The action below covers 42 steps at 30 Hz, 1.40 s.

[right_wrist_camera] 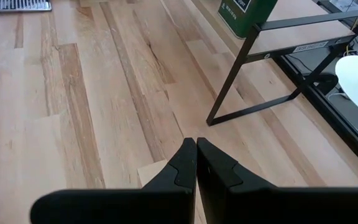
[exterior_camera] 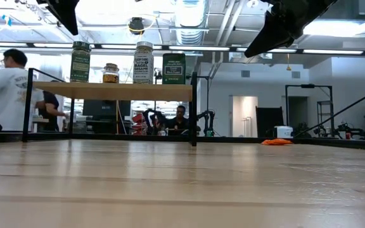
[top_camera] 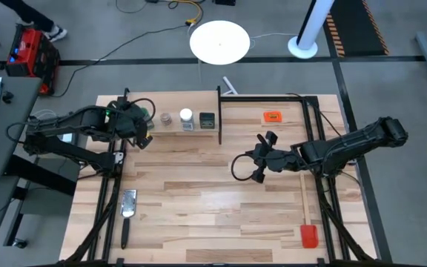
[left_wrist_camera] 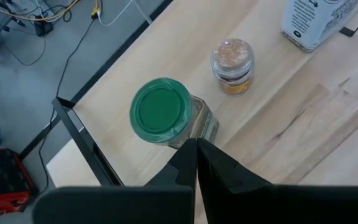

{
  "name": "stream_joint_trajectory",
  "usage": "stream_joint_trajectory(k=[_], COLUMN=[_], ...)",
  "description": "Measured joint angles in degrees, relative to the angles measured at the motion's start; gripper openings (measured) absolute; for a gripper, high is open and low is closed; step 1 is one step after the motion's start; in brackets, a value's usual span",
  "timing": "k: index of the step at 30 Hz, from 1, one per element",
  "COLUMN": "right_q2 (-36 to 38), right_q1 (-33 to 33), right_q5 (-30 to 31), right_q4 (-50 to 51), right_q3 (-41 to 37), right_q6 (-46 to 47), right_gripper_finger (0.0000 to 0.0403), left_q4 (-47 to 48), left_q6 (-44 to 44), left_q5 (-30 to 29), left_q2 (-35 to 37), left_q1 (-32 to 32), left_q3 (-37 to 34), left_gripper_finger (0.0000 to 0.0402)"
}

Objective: Shelf spices
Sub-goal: Remove the green seasoning bottle from the shelf

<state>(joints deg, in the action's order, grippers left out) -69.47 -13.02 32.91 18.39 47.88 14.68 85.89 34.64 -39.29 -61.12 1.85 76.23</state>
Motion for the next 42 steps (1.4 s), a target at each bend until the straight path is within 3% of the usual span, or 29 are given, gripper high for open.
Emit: stream_joint_trajectory(k=[17,42], right_q2=[0.0,0.0], right_q1=[0.0,0.0], right_q5=[0.0,0.0], right_q4=[0.1,0.8], right_q3=[0.0,0.0], right_q6=[0.0,0.0], right_gripper_finger=[0.0015,0.0015], left_q4=[-4.3,-0.7], left_q6=[0.7,1.3], left_q5=[-0.5,-2.6], left_q2=[0.0,0.0], left_q1=[0.0,4.6], left_q3=[-4.3,-4.3], left_gripper_finger=[0.0000,0.0000])
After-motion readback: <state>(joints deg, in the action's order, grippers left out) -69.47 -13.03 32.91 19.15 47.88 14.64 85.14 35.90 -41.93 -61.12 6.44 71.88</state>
